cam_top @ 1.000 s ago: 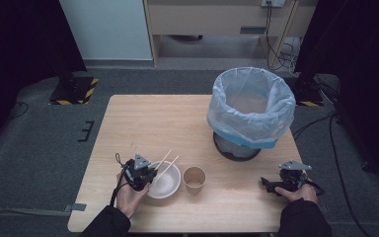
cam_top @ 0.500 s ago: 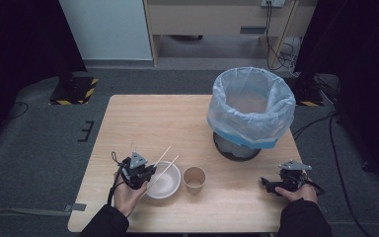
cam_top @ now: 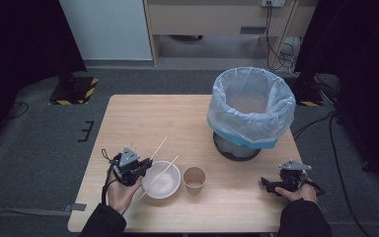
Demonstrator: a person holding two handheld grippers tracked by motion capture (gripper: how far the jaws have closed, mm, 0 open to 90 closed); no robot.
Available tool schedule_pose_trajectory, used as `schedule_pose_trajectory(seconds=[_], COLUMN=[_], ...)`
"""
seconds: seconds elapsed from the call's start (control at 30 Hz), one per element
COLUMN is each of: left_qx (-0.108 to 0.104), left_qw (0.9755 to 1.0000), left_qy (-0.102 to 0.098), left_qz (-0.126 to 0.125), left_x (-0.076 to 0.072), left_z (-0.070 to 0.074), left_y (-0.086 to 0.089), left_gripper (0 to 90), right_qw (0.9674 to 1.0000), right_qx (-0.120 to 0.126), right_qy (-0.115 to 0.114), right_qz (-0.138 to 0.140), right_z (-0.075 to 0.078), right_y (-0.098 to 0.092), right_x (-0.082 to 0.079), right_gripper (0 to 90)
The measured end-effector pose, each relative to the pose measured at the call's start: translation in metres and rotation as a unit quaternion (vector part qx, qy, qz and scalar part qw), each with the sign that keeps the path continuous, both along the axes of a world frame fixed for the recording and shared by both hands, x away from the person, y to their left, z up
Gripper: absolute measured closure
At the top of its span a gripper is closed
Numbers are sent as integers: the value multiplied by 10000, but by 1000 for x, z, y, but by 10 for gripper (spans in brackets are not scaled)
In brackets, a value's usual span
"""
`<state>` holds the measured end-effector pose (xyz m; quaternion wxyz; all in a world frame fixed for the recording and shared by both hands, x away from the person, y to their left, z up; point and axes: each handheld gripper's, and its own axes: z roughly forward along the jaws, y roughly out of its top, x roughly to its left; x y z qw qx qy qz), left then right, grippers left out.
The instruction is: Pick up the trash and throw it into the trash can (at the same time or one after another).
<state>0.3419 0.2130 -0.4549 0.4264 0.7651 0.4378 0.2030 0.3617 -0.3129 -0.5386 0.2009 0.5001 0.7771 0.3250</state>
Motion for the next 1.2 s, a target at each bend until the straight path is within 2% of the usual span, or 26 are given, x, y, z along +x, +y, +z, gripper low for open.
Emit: schedule_pose_trajectory(seconds=[0.13, 0.4, 0.57, 0.93, 1.2], left_qx=[-224, -431, -425, -652, -830], left_qw=[9996, 9980, 9972, 9931, 9894], left_qy=[-144, -462, -609, -979, -1192], left_qz=[35, 23, -1, -3, -84], left_x=[-2, -5, -5, 0, 11], left_z=[11, 30, 39, 70, 94], left_y=[8, 13, 13, 16, 7], left_gripper=[849, 849, 849, 849, 849], right_qw=[10000, 10000, 10000, 10000, 10000], right_qx=[-7, -6, -8, -9, -8], right_qy=[-3, 2, 0, 0, 0], right_qz=[9, 15, 17, 16, 16], right_z=[0, 0, 0, 0, 0], right_y=[0, 0, 0, 0, 0], right_x=[0, 0, 0, 0, 0], right_gripper=[17, 14, 14, 14, 14])
